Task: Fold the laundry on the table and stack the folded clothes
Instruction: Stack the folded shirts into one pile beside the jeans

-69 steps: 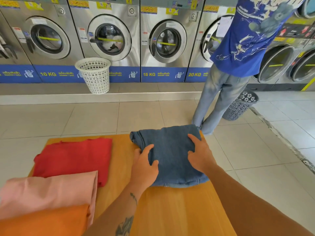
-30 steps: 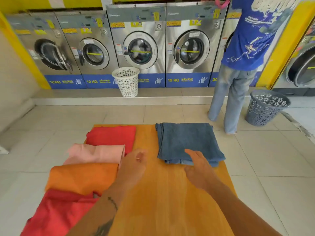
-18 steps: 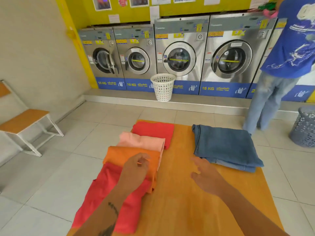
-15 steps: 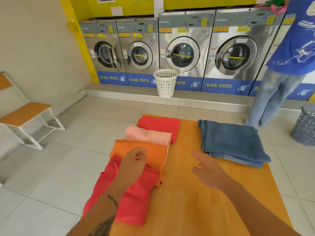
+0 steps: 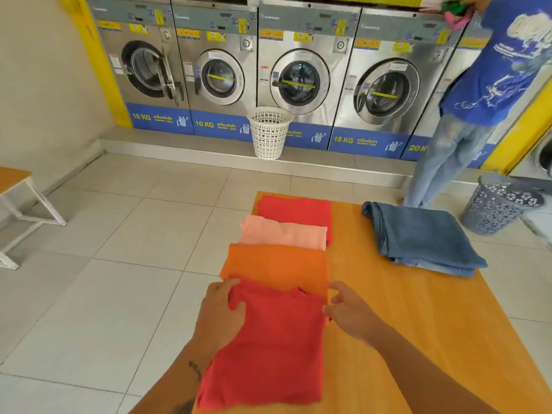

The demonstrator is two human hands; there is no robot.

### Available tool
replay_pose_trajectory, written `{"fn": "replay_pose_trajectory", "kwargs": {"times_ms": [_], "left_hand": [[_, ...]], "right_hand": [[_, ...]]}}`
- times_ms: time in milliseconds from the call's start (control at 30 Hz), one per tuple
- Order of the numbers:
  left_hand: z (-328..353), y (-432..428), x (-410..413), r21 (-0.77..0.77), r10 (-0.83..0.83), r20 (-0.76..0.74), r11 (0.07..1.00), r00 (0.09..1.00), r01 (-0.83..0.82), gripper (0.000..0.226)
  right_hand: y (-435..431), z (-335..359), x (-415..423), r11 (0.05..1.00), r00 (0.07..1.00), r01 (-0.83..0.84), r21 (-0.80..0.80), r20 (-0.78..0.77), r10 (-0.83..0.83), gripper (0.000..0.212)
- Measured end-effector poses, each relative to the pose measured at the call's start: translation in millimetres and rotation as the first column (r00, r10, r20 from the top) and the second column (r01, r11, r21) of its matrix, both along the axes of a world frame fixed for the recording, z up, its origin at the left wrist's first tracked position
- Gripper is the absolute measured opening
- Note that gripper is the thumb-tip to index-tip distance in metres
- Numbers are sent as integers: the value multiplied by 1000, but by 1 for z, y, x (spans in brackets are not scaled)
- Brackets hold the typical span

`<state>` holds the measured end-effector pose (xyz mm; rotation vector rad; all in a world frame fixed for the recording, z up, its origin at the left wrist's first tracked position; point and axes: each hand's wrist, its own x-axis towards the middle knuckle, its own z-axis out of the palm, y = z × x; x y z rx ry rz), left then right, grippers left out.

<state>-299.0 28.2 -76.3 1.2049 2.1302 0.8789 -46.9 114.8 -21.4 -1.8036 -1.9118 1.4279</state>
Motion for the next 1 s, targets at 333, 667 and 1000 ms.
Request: {"fn": "replay_pose_trajectory", "kwargs": {"times_ms": [333,667,1000], "left_hand": [[36,87,-35,146,-81,1,986,997,80,45],[22,193,-60,114,-153,-62,981,986,159,48],[-16,219,-73,-24,-293,105,955,950,297,63]], "right_hand": [[48,29,-32,982,982,187,27,-44,-186,51],[169,-20,-59,945,940,309,110,-187,-285,64],[192,-66,-56,939,873,312,-145,-347,-343,45]]}}
